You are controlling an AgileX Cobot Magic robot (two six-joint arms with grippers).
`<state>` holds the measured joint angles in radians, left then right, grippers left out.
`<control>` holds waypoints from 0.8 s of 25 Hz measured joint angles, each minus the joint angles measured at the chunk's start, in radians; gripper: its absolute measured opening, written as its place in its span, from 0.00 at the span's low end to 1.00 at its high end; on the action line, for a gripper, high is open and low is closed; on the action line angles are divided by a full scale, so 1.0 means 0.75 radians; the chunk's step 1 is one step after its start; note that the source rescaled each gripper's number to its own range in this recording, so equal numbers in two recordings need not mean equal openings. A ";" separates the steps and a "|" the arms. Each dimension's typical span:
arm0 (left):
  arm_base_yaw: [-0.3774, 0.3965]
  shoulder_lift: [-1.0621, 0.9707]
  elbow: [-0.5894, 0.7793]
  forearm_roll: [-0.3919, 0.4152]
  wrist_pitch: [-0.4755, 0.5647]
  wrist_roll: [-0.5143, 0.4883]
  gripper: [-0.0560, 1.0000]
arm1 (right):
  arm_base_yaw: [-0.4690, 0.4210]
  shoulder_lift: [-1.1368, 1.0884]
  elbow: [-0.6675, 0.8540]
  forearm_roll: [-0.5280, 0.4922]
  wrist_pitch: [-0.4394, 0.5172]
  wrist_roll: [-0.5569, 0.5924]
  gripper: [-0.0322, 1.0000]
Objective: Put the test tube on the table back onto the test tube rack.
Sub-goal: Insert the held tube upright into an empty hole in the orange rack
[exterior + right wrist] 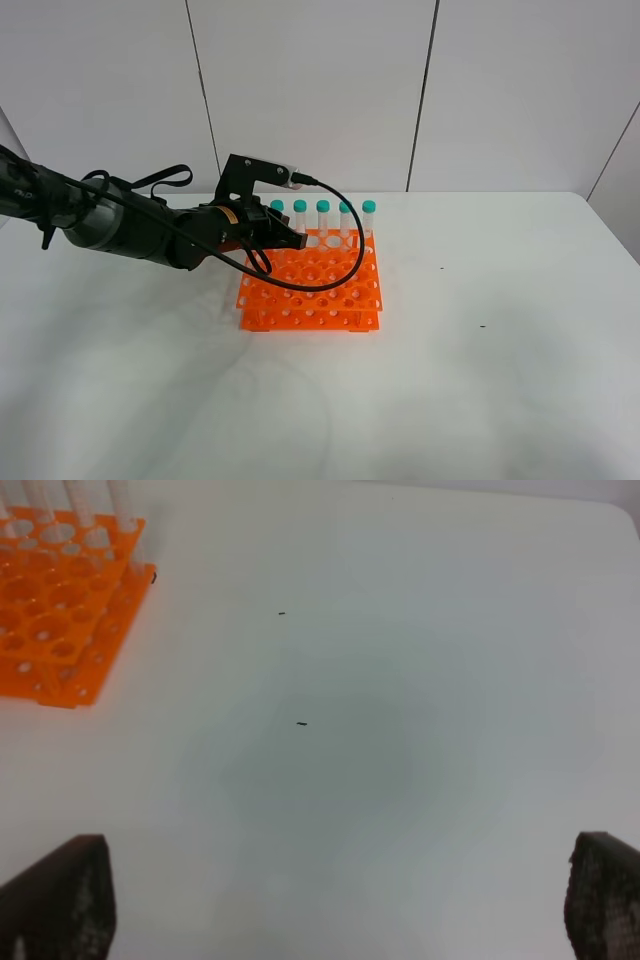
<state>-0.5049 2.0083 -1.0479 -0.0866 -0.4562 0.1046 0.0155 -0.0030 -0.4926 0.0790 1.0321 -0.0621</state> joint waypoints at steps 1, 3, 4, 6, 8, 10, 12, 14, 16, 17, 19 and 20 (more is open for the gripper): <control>0.000 0.001 0.000 0.000 0.000 0.000 0.05 | 0.000 0.000 0.000 0.000 0.000 0.000 1.00; 0.000 0.001 0.000 0.000 0.000 0.000 0.05 | 0.000 0.000 0.000 0.000 0.000 0.000 1.00; 0.000 0.001 0.000 0.000 0.000 0.000 0.05 | 0.000 0.000 0.000 0.000 0.000 0.000 1.00; 0.000 0.001 0.000 0.000 0.000 0.000 0.05 | 0.000 0.000 0.000 0.000 0.000 0.000 1.00; 0.000 0.001 0.000 0.000 0.000 0.000 0.05 | 0.000 0.000 0.000 0.000 0.000 0.000 1.00; 0.000 0.001 0.000 0.000 0.000 0.000 0.05 | 0.000 0.000 0.000 0.000 0.000 0.000 1.00; 0.000 0.001 0.000 0.000 -0.001 0.000 0.05 | 0.000 0.000 0.000 0.000 0.000 0.000 1.00; 0.000 0.001 0.000 0.000 -0.001 0.000 0.05 | 0.000 0.000 0.000 0.000 0.000 0.000 1.00; 0.000 0.001 0.000 0.000 -0.001 0.000 0.08 | 0.000 0.000 0.000 0.000 0.000 0.000 1.00; 0.000 0.001 0.000 0.000 -0.001 0.000 0.09 | 0.000 0.000 0.000 0.000 0.000 0.000 1.00; 0.000 0.001 0.000 0.000 0.001 0.000 0.14 | 0.000 0.000 0.000 0.000 0.000 0.000 1.00; 0.000 0.001 0.000 0.000 0.002 0.000 0.17 | 0.000 0.000 0.000 0.000 0.000 0.000 1.00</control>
<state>-0.5049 2.0093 -1.0479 -0.0866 -0.4548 0.1046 0.0155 -0.0030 -0.4926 0.0790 1.0321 -0.0621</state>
